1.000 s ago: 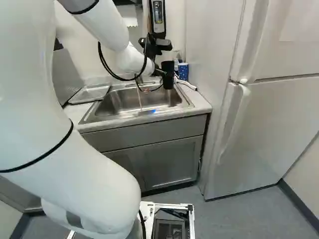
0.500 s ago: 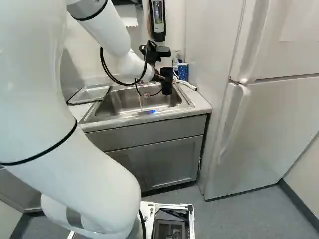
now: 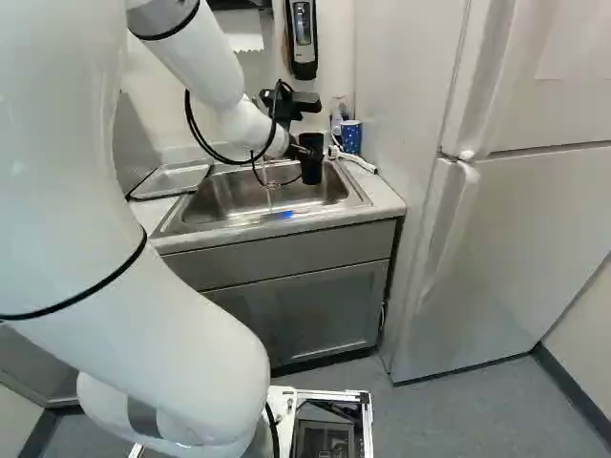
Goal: Rinse the cup and place it in the tray
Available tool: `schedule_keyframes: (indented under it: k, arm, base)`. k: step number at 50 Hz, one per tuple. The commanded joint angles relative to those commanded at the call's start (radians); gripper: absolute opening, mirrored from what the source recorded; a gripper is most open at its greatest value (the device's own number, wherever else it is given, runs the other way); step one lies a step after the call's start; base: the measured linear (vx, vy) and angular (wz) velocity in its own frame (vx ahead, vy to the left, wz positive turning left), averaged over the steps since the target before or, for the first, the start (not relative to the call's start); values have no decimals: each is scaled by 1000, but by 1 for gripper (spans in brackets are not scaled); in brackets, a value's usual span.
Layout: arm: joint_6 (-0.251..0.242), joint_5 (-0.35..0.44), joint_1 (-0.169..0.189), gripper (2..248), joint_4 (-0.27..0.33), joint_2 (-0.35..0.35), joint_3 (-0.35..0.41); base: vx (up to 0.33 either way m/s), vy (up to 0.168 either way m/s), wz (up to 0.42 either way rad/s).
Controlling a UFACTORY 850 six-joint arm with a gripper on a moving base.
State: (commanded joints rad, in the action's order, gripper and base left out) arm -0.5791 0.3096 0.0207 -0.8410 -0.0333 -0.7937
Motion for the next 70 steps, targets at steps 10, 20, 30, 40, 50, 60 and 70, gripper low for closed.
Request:
schedule_keyframes:
  k: [10,20,30,40,50,60,70]
  arm:
    - [0,-28,-25,119,0,-5,5]
    - [0,-55,-50,119,3,-8,8]
    - [0,-83,-75,119,14,-10,10]
    - [0,-112,-92,119,30,-11,11]
    - [0,-147,-102,119,52,-13,12]
    - [0,-184,-113,119,77,-12,12]
    - [0,-221,-123,119,104,-11,11]
  base:
    - [0,0,0]
    - [0,0,0]
    - [0,0,0]
    - [0,0,0]
    - [0,0,0]
    - [0,0,0]
    - [0,0,0]
